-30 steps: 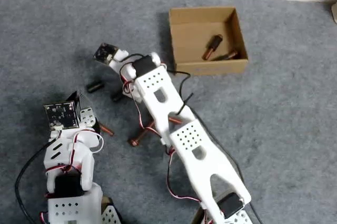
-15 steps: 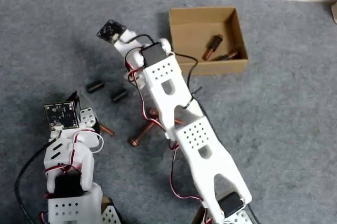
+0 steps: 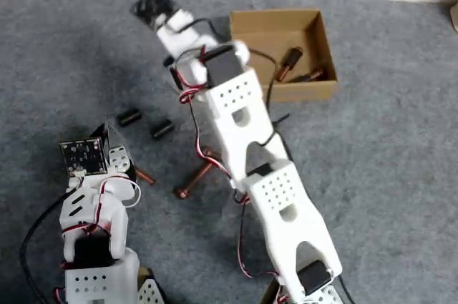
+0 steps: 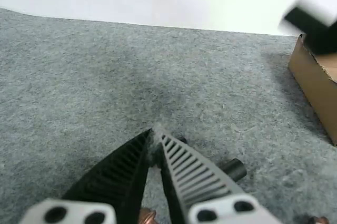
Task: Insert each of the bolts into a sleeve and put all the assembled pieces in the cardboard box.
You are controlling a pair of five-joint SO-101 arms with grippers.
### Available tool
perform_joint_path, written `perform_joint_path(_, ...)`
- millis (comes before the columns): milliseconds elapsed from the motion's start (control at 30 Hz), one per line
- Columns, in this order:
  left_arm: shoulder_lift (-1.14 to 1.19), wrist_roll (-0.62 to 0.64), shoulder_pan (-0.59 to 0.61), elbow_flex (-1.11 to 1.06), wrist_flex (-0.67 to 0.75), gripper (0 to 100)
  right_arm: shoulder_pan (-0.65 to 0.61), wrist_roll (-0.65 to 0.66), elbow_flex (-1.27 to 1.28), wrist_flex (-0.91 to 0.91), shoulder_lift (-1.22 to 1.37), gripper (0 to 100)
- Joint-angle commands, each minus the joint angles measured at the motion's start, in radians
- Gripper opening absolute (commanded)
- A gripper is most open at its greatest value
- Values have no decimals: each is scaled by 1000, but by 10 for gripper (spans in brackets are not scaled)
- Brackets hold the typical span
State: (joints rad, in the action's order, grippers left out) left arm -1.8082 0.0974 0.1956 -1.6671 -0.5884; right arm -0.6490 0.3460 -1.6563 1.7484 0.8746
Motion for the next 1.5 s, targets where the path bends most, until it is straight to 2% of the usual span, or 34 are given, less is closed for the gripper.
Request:
perform_joint_path(0, -5, -3, 4, 13, 3, 8, 24, -86, -93, 19, -159, 5)
perform_joint_path(133, -1, -20, -36, 13, -3, 8, 84, -144, -85, 19, -277, 4)
perform_joint_path(233, -1, -109, -125, 15, -5, 8, 111, -147, -45, 21, -394, 3)
perform_joint_path(333, 1, -175, -196, 15, -14, 8, 139, -144, 107, 21, -541, 3)
perform_joint_path(567, 1, -193, -219, 25, -37, 8, 208, -140, 722, 18, -1012, 3)
perform_joint_path(800, 1, -190, -246, 25, -37, 8, 214, -71, 1380, 2, -1501, 4)
perform_joint_path(1000, 1, -187, -254, 25, -37, 8, 242, -18, 1896, -133, -1893, 4)
perform_joint_path(1167, 10, -187, -343, 25, -38, 40, 312, -6, 2272, -257, -2097, 4)
perform_joint_path(1300, 139, -133, -355, 104, -37, 35, 348, 15, 2486, -331, -2192, 4)
perform_joint_path(1467, 542, -34, -355, 289, -34, 39, 403, 49, 2532, -415, -2233, 4)
